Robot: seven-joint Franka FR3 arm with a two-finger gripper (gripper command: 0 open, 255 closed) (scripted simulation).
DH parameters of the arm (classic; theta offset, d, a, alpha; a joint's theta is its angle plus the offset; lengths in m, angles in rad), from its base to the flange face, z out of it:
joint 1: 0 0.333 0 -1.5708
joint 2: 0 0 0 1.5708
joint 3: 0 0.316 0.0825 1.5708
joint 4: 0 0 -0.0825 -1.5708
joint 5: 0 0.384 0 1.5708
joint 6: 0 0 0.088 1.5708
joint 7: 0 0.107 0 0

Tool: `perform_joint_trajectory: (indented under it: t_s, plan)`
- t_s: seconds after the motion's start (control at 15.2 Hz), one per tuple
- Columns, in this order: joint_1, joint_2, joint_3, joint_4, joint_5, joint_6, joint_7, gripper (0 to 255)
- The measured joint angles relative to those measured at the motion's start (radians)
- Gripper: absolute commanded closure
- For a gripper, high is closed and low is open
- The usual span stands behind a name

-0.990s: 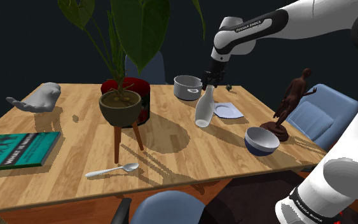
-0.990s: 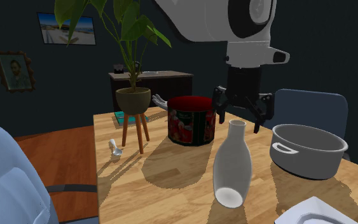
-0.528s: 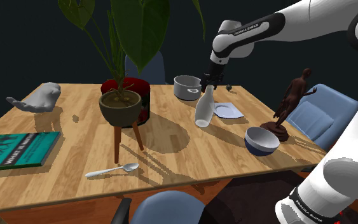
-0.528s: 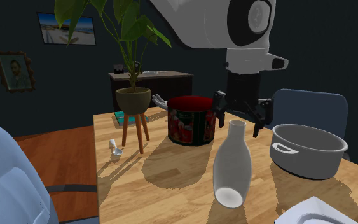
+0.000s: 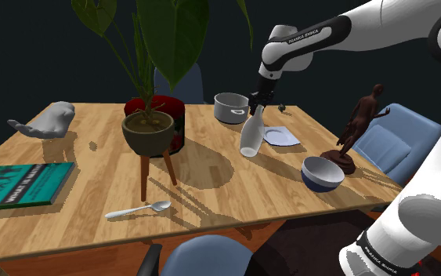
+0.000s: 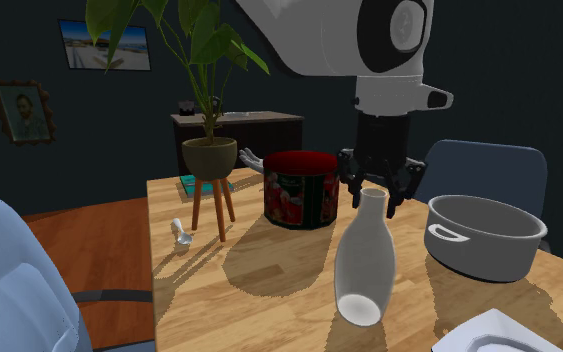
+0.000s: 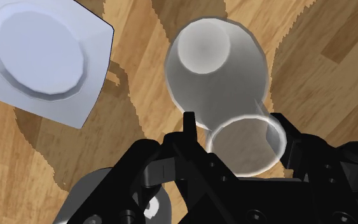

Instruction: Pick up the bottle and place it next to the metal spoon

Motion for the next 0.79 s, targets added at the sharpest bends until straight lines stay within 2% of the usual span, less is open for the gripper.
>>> perform_joint_trajectory:
  t_s: [0.33, 0.79]
  plan:
    - [0.000, -0.002, 0.000, 0.003, -0.001, -0.006, 0.001, 255]
    - [0.000, -0.029, -0.001, 0.060, -0.006, -0.089, 0.005, 255]
